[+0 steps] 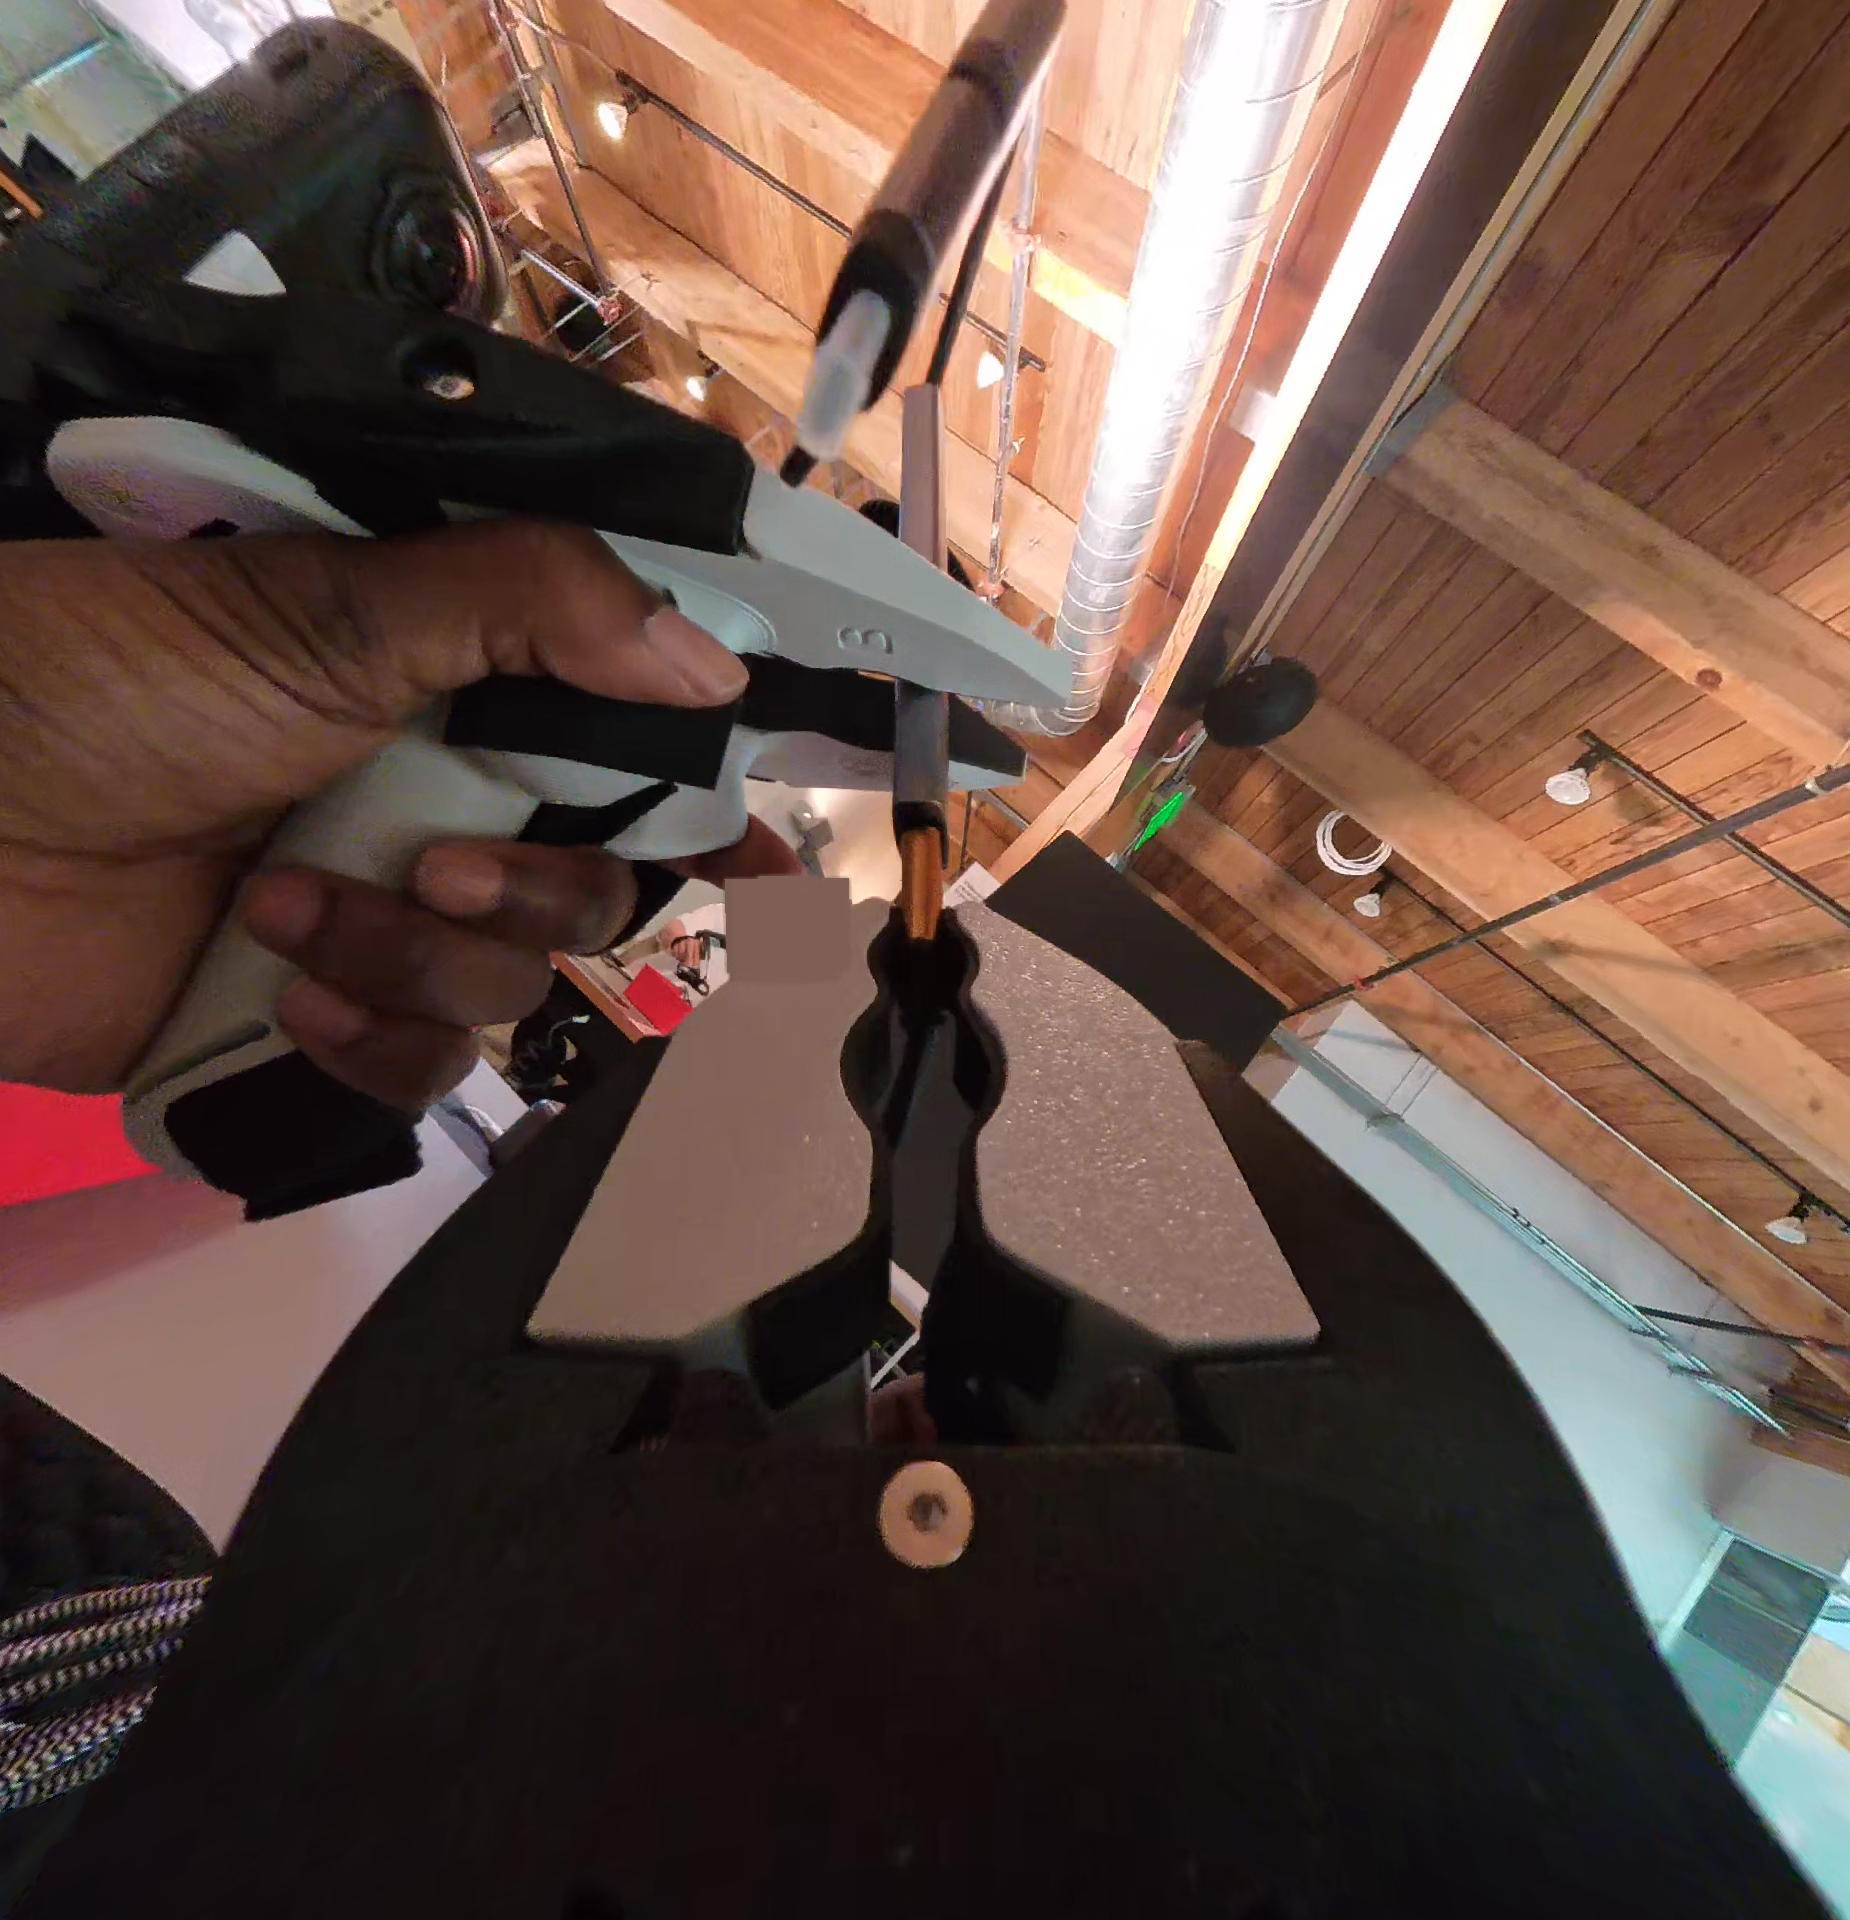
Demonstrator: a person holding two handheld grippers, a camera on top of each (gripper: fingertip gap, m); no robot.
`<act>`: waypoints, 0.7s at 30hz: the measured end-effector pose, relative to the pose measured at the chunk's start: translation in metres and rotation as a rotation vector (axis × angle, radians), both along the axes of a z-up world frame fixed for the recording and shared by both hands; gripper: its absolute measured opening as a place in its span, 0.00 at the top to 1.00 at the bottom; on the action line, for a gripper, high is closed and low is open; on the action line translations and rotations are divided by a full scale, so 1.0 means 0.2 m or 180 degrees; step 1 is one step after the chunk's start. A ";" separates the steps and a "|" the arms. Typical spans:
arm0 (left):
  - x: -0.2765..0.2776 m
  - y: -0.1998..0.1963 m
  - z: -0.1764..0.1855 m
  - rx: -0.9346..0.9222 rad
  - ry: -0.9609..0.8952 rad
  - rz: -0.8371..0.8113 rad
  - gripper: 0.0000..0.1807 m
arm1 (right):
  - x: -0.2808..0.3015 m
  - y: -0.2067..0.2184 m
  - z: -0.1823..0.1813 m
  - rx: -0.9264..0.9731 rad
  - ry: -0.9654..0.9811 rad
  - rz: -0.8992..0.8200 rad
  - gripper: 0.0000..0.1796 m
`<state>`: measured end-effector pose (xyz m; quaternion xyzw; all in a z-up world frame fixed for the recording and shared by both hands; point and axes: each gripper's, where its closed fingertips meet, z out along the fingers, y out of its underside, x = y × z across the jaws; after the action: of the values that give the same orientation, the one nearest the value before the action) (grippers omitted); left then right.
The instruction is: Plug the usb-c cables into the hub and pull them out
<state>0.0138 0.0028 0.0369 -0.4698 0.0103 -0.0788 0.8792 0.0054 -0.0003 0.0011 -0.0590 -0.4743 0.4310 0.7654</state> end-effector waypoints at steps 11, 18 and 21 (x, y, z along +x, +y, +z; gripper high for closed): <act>-0.05 -0.02 -0.04 -0.0221 -0.0029 0.0195 0.87 | -0.04 -0.04 -0.03 0.0154 -0.0099 -0.0161 0.97; -0.08 -0.04 -0.08 -0.0390 -0.0032 0.0374 0.88 | -0.06 -0.05 -0.07 0.0147 -0.0058 -0.0027 0.97; -0.06 -0.03 -0.10 -0.0547 0.0045 0.0395 0.88 | -0.05 -0.03 -0.08 0.0220 -0.0064 0.0081 0.97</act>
<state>0.0014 -0.0042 0.0173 -0.5438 -0.0194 -0.0215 0.8387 -0.0048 -0.0055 -0.0155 -0.0308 -0.4973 0.4235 0.7566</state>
